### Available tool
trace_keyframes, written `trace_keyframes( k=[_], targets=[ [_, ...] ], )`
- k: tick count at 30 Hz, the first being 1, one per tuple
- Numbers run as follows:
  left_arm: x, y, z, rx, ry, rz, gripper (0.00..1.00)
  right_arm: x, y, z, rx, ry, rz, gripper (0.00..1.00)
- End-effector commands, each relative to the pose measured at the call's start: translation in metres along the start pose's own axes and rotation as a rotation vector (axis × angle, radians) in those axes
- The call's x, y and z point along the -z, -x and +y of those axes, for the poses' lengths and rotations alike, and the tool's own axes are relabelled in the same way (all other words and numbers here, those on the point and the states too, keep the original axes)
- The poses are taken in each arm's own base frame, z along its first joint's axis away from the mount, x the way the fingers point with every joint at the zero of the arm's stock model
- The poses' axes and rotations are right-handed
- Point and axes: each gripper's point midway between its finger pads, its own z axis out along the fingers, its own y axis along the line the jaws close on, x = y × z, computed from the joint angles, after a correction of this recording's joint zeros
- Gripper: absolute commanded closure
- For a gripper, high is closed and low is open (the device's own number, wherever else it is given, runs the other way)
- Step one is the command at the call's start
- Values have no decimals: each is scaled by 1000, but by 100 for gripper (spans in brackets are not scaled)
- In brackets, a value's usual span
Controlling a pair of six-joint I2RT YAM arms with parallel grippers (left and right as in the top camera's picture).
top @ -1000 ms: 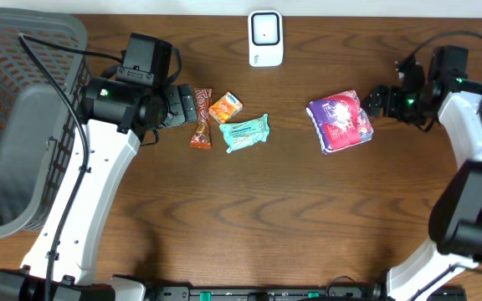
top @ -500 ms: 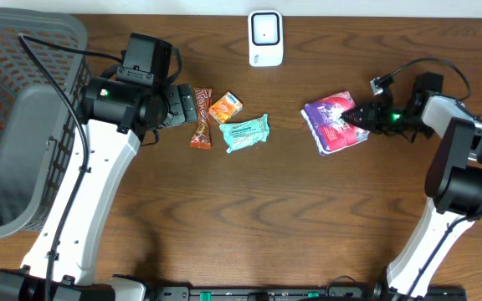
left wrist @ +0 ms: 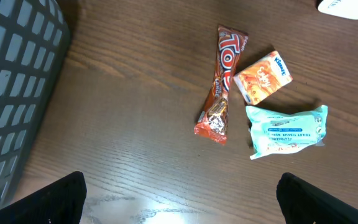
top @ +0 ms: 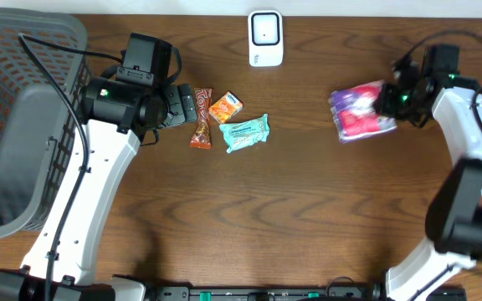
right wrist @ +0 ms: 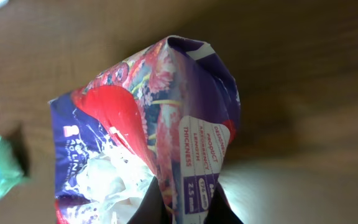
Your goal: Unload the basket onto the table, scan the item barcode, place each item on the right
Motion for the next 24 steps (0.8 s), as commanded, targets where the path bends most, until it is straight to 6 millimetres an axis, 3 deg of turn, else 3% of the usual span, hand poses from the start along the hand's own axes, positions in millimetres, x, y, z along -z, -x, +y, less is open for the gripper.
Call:
trace_keyframes(
  k=[1, 4, 7, 11, 14, 20, 21, 24],
  targets=[
    [0, 0, 3, -1, 11, -2, 2, 67, 22, -44, -107, -541, -194, 99],
    [0, 0, 3, -1, 11, -2, 2, 107, 24, -57, -119, -873, -308, 99],
    [0, 0, 3, -1, 11, -2, 2, 110, 24, -48, -45, -1015, -336, 99],
    [0, 0, 3, -1, 11, -2, 2, 66, 15, -22, 43, -957, -266, 99],
    [0, 0, 3, -1, 11, -2, 2, 26, 0, 13, 108, -824, -192, 99],
    [0, 0, 3, -1, 11, -2, 2, -14, -12, 67, 245, -800, -218, 99],
    [0, 0, 3, -1, 11, -2, 2, -18, -14, 71, 261, -804, -222, 97],
    [0, 0, 3, -1, 11, -2, 2, -32, -25, 90, 321, -800, -216, 78]
  ],
)
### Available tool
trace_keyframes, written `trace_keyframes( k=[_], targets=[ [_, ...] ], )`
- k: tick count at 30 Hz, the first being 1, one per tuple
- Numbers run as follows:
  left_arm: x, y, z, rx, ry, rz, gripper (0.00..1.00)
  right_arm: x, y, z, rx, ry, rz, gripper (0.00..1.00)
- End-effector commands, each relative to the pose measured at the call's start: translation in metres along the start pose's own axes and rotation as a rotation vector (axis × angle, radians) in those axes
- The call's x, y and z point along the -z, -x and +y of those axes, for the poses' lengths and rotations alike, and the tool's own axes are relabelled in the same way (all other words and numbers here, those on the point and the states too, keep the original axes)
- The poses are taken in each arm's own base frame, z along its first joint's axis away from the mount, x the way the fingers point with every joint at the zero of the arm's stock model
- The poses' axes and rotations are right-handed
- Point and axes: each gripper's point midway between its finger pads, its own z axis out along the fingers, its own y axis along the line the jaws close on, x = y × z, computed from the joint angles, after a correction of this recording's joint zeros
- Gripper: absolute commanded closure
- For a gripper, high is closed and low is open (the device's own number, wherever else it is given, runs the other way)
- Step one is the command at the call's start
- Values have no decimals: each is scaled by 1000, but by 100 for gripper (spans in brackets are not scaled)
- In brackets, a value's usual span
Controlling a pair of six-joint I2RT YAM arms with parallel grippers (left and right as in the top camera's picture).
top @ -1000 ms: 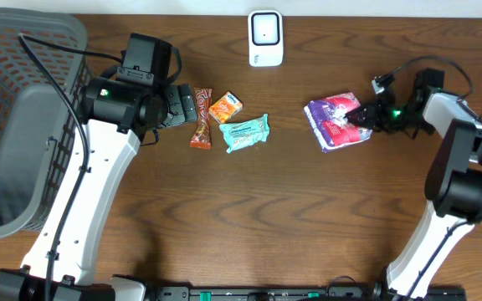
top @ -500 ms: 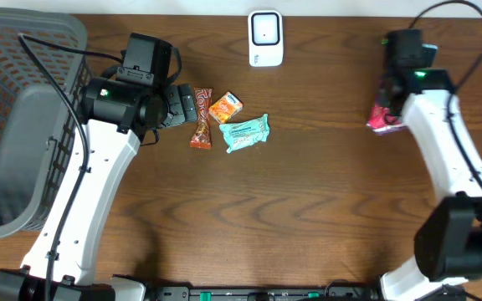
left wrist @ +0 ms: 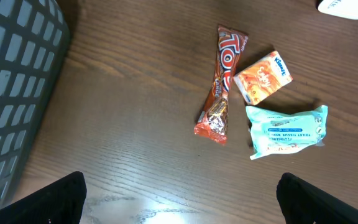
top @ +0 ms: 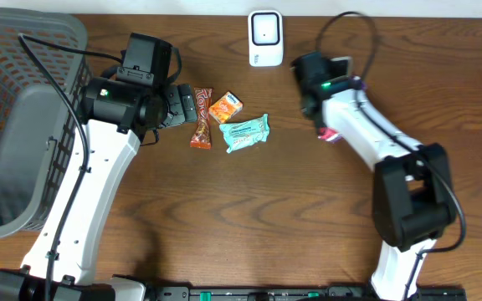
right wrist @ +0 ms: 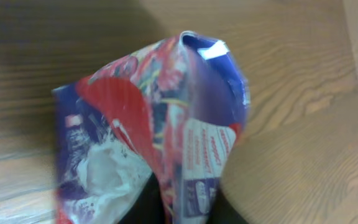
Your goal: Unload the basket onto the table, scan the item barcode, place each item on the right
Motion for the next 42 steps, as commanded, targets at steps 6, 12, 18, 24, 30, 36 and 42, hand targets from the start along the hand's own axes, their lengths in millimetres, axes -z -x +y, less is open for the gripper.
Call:
trace_keyframes(
  k=[6, 12, 18, 24, 30, 36, 42],
  targets=[
    [0, 0, 3, -1, 11, -2, 2, 28, -8, 58, 83, 80, -51, 60],
    [0, 0, 3, -1, 11, -2, 2, 63, 16, 86, 60, 250, -70, 40],
    [0, 0, 3, -1, 11, -2, 2, 106, 75, 66, -43, 441, -60, 32],
    [0, 0, 3, -1, 11, -2, 2, 100, 89, 27, -92, 625, 55, 26],
    [0, 0, 3, -1, 11, -2, 2, 64, 46, 16, -108, 890, 288, 27],
    [0, 0, 3, -1, 11, -2, 2, 45, 3, 35, -165, 1183, 403, 28],
    [0, 0, 3, -1, 11, -2, 2, 22, -28, 68, -243, 1324, 384, 40]
  ],
)
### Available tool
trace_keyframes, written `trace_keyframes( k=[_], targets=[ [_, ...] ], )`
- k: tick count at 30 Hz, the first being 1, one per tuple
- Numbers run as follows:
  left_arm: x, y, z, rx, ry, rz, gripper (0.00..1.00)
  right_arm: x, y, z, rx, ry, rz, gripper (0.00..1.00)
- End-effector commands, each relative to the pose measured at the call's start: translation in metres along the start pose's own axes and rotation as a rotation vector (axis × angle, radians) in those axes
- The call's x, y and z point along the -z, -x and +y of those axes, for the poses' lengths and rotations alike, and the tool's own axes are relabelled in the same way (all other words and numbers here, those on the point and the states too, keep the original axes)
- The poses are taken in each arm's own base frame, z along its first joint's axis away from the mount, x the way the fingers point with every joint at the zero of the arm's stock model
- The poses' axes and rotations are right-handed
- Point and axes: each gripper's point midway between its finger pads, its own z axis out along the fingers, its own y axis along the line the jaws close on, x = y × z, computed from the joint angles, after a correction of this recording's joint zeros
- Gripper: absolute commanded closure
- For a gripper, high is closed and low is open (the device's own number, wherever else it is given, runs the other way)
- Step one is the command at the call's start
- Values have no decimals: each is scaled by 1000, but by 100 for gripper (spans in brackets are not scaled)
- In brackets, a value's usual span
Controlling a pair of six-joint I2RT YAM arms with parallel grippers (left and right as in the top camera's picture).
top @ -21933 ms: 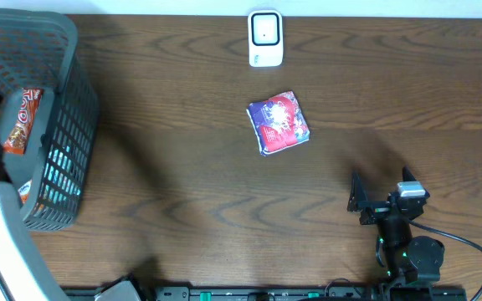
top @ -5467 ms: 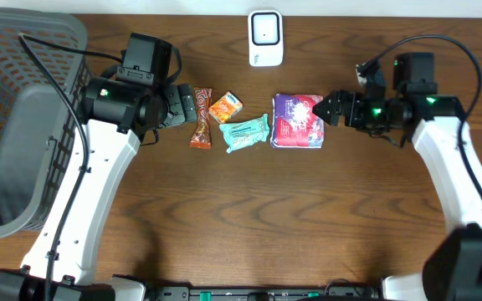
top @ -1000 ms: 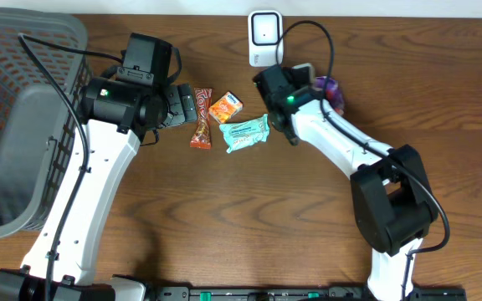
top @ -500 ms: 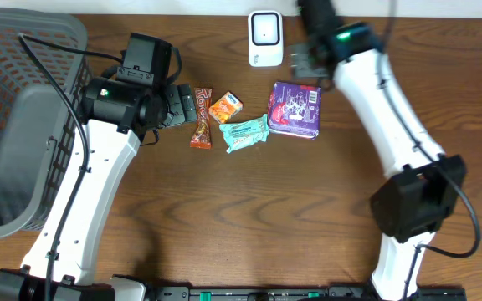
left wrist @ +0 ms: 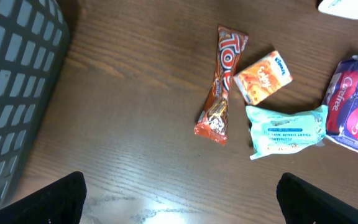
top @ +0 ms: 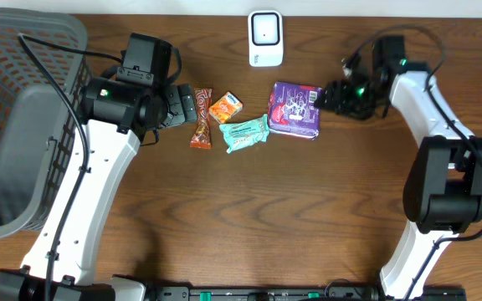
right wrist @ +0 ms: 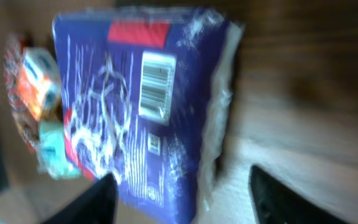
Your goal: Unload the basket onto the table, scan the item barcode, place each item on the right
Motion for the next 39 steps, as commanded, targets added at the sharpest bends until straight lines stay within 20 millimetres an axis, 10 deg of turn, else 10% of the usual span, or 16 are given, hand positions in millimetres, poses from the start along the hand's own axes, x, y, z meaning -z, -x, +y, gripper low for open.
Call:
trace_keyframes(
  k=[1, 9, 15, 21, 26, 39],
  targets=[
    [0, 0, 3, -1, 11, -3, 2, -18, -19, 12, -38, 161, 21, 40],
    [0, 0, 3, -1, 11, -3, 2, -43, -34, -6, -112, 169, -18, 46],
    [0, 0, 3, -1, 11, -3, 2, -46, -37, -16, -113, 119, -20, 88],
    [0, 0, 3, -1, 11, -3, 2, -45, -35, -13, -107, 135, -22, 74],
    [0, 0, 3, -1, 11, -3, 2, -41, -26, -4, -89, 167, -37, 99],
    [0, 0, 3, -1, 11, -2, 2, -2, 16, -17, 5, -82, -128, 99]
  ],
)
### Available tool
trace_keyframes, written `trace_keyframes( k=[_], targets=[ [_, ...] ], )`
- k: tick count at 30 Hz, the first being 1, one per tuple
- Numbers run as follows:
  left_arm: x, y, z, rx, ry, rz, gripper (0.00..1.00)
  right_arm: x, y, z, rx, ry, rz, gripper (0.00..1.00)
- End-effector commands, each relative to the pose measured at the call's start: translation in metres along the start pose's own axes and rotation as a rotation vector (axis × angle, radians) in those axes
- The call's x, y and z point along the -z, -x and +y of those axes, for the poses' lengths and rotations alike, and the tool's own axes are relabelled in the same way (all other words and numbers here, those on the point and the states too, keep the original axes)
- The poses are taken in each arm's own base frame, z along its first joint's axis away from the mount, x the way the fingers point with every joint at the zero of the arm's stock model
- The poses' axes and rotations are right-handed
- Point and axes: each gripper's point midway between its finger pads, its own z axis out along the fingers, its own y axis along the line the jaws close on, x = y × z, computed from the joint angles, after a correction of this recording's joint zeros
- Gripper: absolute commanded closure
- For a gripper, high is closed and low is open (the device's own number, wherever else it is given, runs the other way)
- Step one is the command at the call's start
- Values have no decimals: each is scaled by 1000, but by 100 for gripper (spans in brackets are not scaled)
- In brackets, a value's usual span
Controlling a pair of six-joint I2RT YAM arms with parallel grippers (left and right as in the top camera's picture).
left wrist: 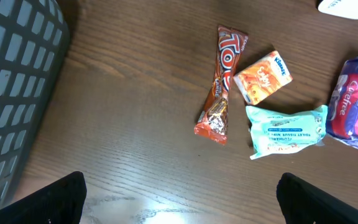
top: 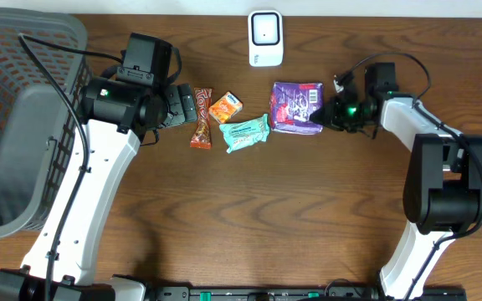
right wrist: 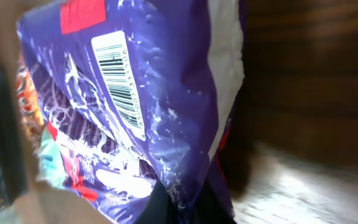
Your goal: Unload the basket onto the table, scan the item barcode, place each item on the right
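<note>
A purple sachet pack [top: 298, 107] lies below the white scanner [top: 265, 38], with its barcode [right wrist: 120, 81] facing up. My right gripper [top: 335, 113] is shut on the pack's right edge. The wrist view shows the wrapper [right wrist: 142, 112] pinched between the fingers [right wrist: 185, 208]. To the left, my left gripper [top: 182, 104] stands open and holds nothing. Its fingertips [left wrist: 61, 196] frame bare table in the wrist view.
A chocolate bar [top: 201, 117], an orange tissue pack [top: 225, 107] and a teal tissue pack [top: 246, 132] lie between the left gripper and the purple pack. A grey basket [top: 7, 125] fills the left side of the table.
My right gripper was open and a little to the right of the purple pack. Now it is shut on the pack's right edge. The left arm has not moved.
My right gripper first held the purple pack at the far right of the table, then close to the scanner. Later the pack lay barcode up beside the teal pack with the gripper open. Now the gripper is shut on it again.
</note>
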Motion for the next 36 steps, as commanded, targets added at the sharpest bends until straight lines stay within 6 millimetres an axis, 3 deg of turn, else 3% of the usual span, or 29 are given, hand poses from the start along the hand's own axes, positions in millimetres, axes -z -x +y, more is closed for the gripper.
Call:
trace_keyframes(
  k=[1, 9, 13, 16, 18, 21, 24, 25, 27, 28, 29, 31, 32, 36],
  targets=[
    [0, 0, 3, -1, 11, -2, 2, 35, 33, -13, 46, -253, -87, 99],
    [0, 0, 3, -1, 11, -2, 2, 119, 55, -29, 133, -893, -172, 99],
    [0, 0, 3, -1, 11, -2, 2, 143, 56, -22, 211, -1188, -230, 99],
    [0, 0, 3, -1, 11, -2, 2, 148, 51, -14, 277, -1347, -257, 99],
    [0, 0, 3, -1, 11, -2, 2, 142, 48, -10, 317, -1411, -260, 99],
    [0, 0, 3, -1, 11, -2, 2, 116, 40, -7, 341, -1380, -226, 99],
    [0, 0, 3, -1, 11, -2, 2, 73, 26, 3, 355, -1233, -159, 99],
    [0, 0, 3, -1, 11, -2, 2, 44, 17, 20, 352, -1087, -135, 99],
    [0, 0, 3, -1, 11, -2, 2, 19, 12, 41, 353, -949, -129, 99],
    [0, 0, 3, -1, 11, -2, 2, 8, 11, 53, 348, -877, -134, 92],
    [0, 0, 3, -1, 11, -2, 2, 2, 11, 61, 346, -838, -138, 79],
    [0, 0, 3, -1, 11, -2, 2, -11, 11, 81, 339, -732, -145, 41],
    [0, 0, 3, -1, 11, -2, 2, -13, 12, 90, 334, -691, -145, 27],
    [0, 0, 3, -1, 11, -2, 2, 4, 25, 113, 294, -602, -139, 9]
  ],
)
